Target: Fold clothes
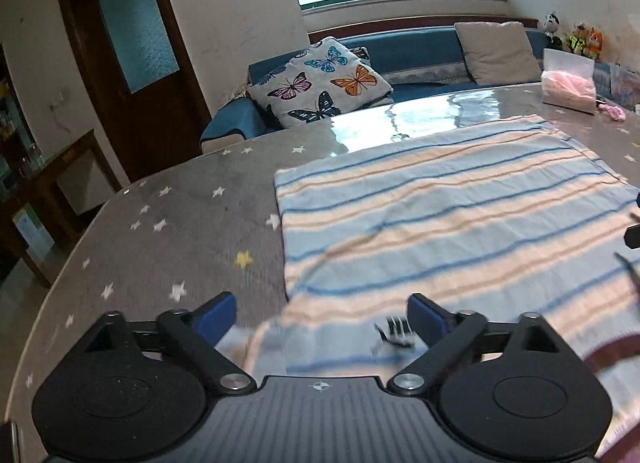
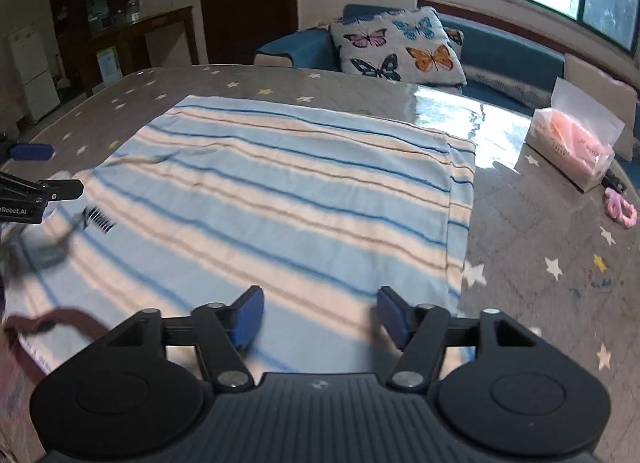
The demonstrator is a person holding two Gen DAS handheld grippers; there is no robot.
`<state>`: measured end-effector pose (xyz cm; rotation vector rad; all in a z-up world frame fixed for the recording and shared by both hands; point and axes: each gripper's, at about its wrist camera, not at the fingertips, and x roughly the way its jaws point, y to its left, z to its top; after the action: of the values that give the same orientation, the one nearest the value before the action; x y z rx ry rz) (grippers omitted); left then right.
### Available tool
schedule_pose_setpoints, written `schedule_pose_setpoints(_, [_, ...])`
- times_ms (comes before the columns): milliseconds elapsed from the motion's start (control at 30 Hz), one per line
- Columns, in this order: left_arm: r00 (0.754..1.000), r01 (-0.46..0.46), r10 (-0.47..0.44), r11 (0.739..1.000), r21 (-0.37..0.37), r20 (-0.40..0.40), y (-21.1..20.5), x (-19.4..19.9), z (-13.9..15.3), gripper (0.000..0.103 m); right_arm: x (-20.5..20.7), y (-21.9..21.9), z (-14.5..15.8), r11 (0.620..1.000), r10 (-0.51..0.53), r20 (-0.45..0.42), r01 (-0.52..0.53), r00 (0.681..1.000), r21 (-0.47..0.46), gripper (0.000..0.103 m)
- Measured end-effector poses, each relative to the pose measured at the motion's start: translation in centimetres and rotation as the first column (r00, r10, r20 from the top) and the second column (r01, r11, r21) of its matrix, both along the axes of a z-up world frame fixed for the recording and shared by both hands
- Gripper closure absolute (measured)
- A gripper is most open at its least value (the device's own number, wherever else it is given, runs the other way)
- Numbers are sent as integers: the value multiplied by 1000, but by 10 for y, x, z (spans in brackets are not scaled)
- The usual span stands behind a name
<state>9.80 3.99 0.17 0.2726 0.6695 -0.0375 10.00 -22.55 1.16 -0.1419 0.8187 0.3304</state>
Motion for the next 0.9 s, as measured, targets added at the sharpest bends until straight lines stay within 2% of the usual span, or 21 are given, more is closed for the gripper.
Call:
schedule_pose_setpoints(67, [1000, 13, -13, 1000, -4, 5, -1, -13, -2, 4, -12, 4, 0, 1000, 13, 25, -13, 1000, -15, 31])
schedule_pose_setpoints(100, [1000, 14, -14, 1000, -3, 8, -2, -18, -2, 1, -17, 5, 0, 1000, 20, 32, -20, 999, -16, 23])
schedule_pose_setpoints(200, [1000, 21, -21, 1000, -10, 10, -3, -34, -6, 0, -33, 7, -1, 999, 38, 55, -38, 998, -11, 21])
schedule_pose_setpoints(300, [1000, 25, -24, 1000, -15, 2, -3, -42, -11, 0, -47, 10, -2, 998, 62, 63, -61, 996, -18, 12])
schedule_pose_setpoints(400, [1000, 24, -24, 999, -25, 0, 0, -50, -14, 0, -62, 11, -6, 996, 85, 69, -84, 994, -28, 10])
schedule_pose_setpoints(500, [1000, 24, -24, 999, -38, -2, 3, -56, -15, 0, -81, 9, -10, 993, 111, 84, -107, 990, -52, 2])
schedule_pose_setpoints(633, [1000, 25, -25, 998, -58, -6, 6, -60, -18, 0, -110, 10, -13, 983, 162, 110, -151, 981, -103, 0])
schedule_pose_setpoints(767, [999, 26, -27, 999, -44, -17, 6, -63, -22, 0, -129, 10, -12, 975, 198, 125, -182, 972, -131, 0])
schedule_pose_setpoints(900, [1000, 26, -26, 998, -50, -4, 5, -66, -19, 0, -131, 3, 1, 987, 141, 172, -126, 975, -98, 0])
